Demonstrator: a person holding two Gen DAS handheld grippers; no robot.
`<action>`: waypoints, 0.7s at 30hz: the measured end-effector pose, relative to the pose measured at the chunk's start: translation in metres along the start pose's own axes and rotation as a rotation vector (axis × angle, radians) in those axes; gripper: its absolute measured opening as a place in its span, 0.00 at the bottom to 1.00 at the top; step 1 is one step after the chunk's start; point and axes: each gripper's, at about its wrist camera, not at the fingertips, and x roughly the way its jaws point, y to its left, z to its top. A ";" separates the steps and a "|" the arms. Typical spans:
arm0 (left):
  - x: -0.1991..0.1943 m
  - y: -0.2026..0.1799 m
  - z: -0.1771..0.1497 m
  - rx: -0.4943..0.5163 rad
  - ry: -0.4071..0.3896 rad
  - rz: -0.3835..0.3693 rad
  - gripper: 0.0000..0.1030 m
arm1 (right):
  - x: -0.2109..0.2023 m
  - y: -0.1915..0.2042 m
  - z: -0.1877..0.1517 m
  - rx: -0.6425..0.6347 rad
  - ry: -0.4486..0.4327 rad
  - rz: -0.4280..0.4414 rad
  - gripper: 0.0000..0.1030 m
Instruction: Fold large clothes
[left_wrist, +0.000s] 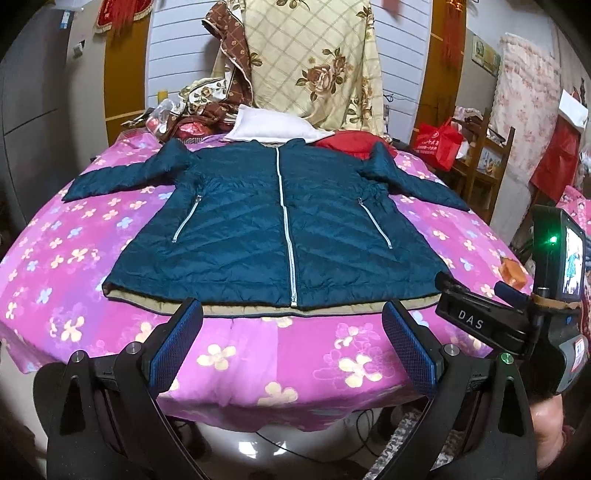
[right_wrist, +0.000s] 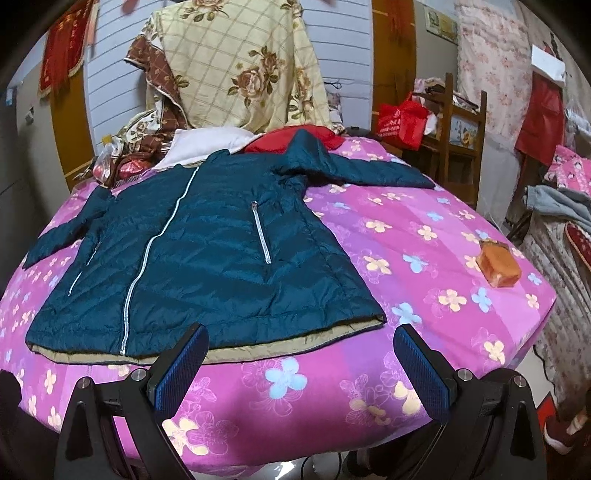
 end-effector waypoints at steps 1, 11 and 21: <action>0.000 -0.001 0.001 0.003 0.000 -0.002 0.95 | 0.000 0.001 0.000 -0.005 -0.003 0.000 0.97; -0.002 -0.008 0.001 0.036 -0.003 -0.041 0.95 | 0.004 0.004 -0.001 -0.014 0.007 -0.001 0.97; 0.000 -0.005 0.003 0.023 -0.006 -0.022 0.95 | 0.006 0.009 -0.003 -0.042 0.004 -0.005 0.97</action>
